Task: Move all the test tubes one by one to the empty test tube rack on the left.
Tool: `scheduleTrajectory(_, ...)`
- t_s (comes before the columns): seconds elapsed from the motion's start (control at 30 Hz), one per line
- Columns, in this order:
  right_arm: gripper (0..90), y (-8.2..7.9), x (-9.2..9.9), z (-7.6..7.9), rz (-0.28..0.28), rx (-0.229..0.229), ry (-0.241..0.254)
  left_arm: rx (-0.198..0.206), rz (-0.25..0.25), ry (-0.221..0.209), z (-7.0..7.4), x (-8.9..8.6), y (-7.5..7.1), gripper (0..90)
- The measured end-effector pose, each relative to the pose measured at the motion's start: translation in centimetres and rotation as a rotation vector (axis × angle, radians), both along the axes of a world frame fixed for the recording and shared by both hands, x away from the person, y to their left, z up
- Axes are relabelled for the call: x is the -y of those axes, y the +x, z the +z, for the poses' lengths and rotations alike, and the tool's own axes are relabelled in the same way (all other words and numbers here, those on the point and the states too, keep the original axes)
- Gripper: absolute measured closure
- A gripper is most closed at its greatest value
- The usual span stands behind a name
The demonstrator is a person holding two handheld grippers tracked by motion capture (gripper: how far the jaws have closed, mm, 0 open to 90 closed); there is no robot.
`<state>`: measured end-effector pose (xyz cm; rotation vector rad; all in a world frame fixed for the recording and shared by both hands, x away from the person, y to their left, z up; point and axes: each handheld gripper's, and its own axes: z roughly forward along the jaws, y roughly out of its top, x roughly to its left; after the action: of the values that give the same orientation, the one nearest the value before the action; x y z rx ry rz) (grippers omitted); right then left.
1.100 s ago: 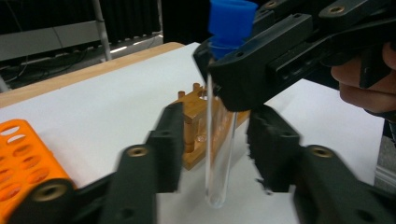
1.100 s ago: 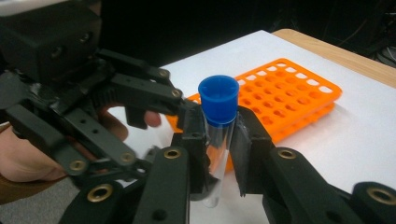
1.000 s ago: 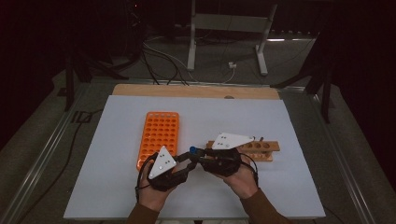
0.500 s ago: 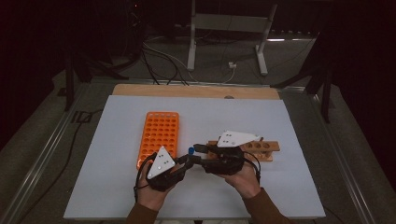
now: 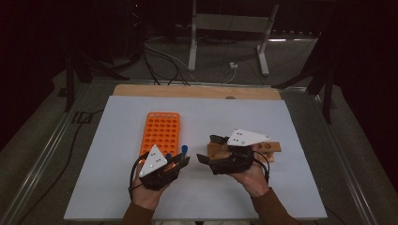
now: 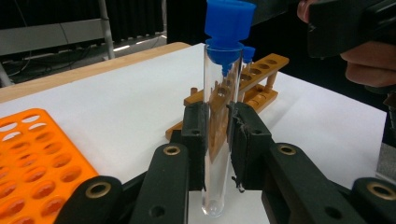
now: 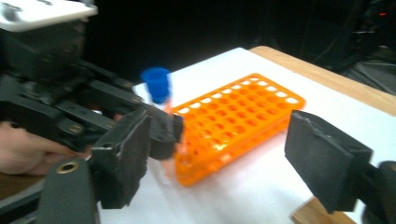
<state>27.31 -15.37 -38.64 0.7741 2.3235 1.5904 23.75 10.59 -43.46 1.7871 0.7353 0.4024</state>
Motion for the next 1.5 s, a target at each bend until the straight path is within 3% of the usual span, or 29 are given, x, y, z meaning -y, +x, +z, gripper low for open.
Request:
scheduleTrajectory(0.87, 8.8, 1.1, 4.0, -1.2, -0.135, 0.017, -0.017, -0.005, 0.040, -0.012, -0.1, -4.0, 0.0, 78.0)
scheduleTrajectory(1.17, 0.0, 1.3, 5.7, -1.5, -0.205, 0.024, -0.033, -0.005, 0.097, -0.022, -0.5, -5.4, 0.1, 77.9)
scheduleTrajectory(1.5, 0.0, 0.7, 7.8, -1.6, -0.256, 0.046, -0.035, -0.005, 0.149, -0.022, -1.9, -5.8, 0.7, 77.9)
